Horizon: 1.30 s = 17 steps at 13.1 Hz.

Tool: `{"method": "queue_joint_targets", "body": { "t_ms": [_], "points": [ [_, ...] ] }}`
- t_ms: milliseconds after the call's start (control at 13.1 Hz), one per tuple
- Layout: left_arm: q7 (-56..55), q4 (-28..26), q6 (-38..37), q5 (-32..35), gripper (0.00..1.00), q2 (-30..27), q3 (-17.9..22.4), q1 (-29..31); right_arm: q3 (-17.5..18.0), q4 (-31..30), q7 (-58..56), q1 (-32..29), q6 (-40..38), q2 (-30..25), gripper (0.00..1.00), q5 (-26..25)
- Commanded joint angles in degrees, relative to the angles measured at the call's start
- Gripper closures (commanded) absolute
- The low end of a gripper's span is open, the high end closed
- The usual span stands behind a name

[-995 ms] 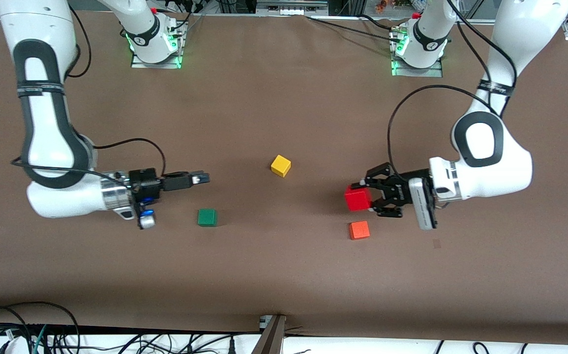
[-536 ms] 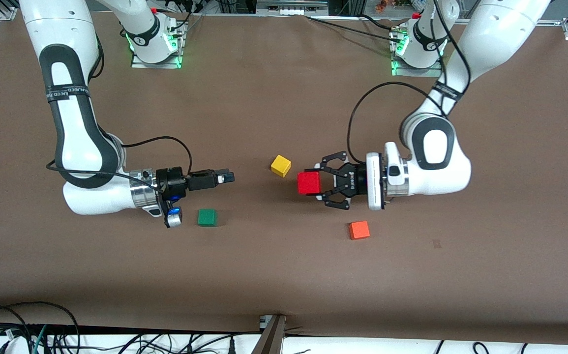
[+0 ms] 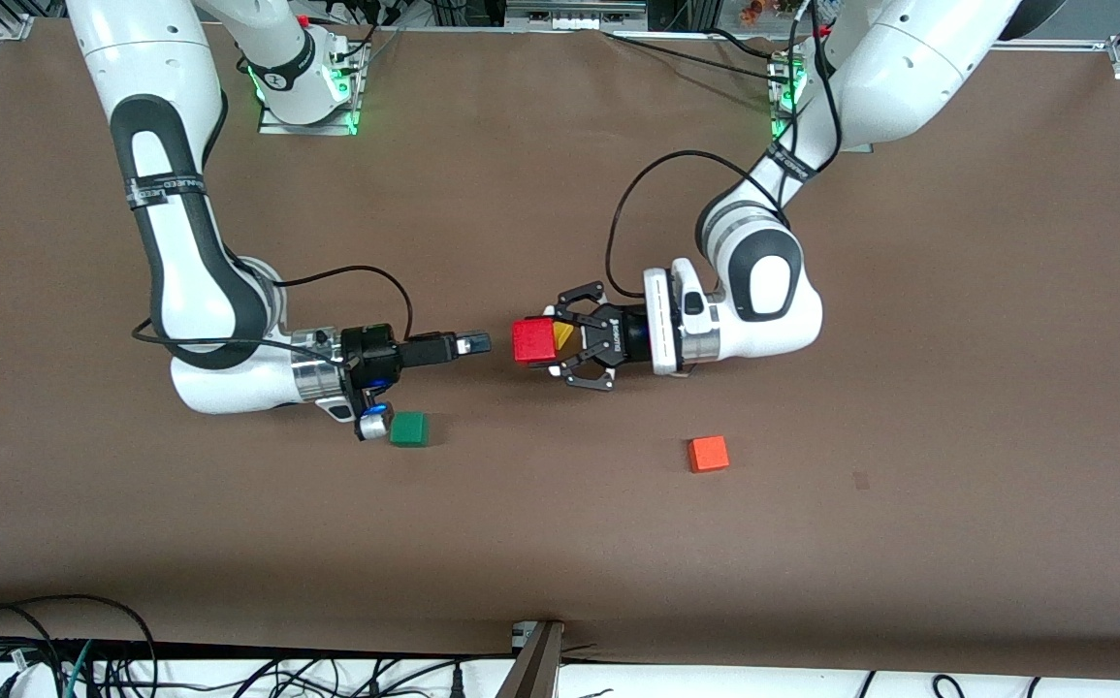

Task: Pass red block to right arm, stack on blue
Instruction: 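Grasp the red cube with the right gripper beside the left gripper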

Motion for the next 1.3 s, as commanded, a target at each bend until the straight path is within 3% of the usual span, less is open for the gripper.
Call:
{"method": "queue_joint_targets", "body": {
  "t_ms": [0,383,766,842,919,995,1149,1225],
  "points": [
    [2.12,1.54,0.52,-2.10,1.00,1.03,0.04,-0.54,-0.20,-1.92,-4.88,0.60,0.85,-0.54,0.00,2.49],
    [2.04,1.62,0.52,-3.50,1.00,1.47,0.04,-1.33,-0.20,-1.57,-5.59,1.83,4.35,-0.54,0.00,2.67],
    [1.95,1.62,0.52,-3.50,1.00,1.47,0.04,-1.42,-0.20,-1.83,-11.92,2.62,5.15,-0.19,0.00,6.09],
    [1.95,1.54,0.52,-3.50,1.00,1.47,0.04,-1.42,-0.20,-1.92,-12.10,2.71,5.15,-0.19,0.11,6.09],
    [1.95,1.54,0.52,-3.50,1.00,1.47,0.04,-1.42,-0.20,-2.01,-12.53,2.62,5.15,-0.19,0.35,6.01],
    [1.95,1.54,0.52,-3.59,1.00,1.56,-0.05,-1.42,-0.20,-1.92,-12.80,2.54,5.07,-0.19,0.70,6.01],
    [1.69,1.36,0.52,-4.72,1.00,1.47,-0.05,-1.50,-0.29,-1.92,-12.80,2.53,5.15,-0.19,0.87,6.01],
    [1.68,1.19,0.52,-5.52,1.00,1.47,-0.05,-1.77,-0.29,-1.92,-12.71,2.53,5.15,-0.19,0.90,6.01]
  ]
}}
